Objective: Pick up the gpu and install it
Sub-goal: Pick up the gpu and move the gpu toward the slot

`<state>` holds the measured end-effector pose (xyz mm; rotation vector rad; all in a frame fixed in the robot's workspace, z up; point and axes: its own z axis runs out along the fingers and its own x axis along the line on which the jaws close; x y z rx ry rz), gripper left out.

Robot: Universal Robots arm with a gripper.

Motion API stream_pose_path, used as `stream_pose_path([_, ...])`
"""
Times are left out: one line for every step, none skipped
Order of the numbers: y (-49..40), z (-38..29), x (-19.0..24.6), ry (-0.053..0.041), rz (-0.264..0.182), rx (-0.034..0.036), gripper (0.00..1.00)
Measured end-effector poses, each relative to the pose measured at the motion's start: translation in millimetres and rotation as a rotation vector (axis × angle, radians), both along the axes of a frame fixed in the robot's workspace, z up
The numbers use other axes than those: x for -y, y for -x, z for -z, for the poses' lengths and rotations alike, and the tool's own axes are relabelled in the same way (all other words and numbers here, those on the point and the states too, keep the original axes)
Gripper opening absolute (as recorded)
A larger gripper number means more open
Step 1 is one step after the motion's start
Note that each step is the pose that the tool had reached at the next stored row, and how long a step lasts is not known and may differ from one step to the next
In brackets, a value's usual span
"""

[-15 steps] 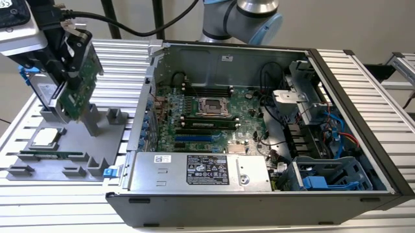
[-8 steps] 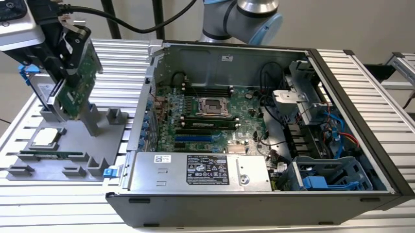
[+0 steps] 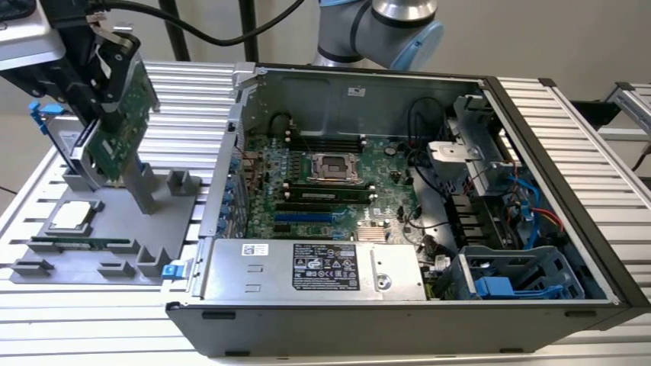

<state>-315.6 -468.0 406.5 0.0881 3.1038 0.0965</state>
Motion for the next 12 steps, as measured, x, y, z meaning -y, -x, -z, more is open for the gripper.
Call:
stream_pose_path([0.0,-0.7,0.0,-0.0001,0.0,0.0001,0.0])
stream_pose_path([0.0,-1.5,0.0,0.0,0.0,0.0001,0.0])
stream_pose_path([0.0,-2.1,0.0,-0.0001,0.0,0.0001,0.0])
stream_pose_path([0.0,-2.8,0.0,-0.0001,0.0,0.0001,0.0])
stream_pose_path([0.0,-3.5,0.0,0.0,0.0,0.0,0.0])
stream_pose_path([0.0,-4.1,0.0,0.0,0.0,0.0,0.0])
stream_pose_path([0.0,-4.6,0.0,-0.0001,0.0,0.0001,0.0])
stream_pose_path([0.0,-5.2,0.0,0.0,0.0,0.0001,0.0])
stream_pose_path([0.0,-5.7,0.0,-0.0001,0.0,0.0,0.0])
stream_pose_path([0.0,-6.2,0.0,0.0,0.0,0.0001,0.0])
stream_pose_path([0.0,-6.7,0.0,0.0,0.0,0.0,0.0])
stream_pose_path([0.0,-7.2,0.0,-0.0001,0.0,0.0001,0.0])
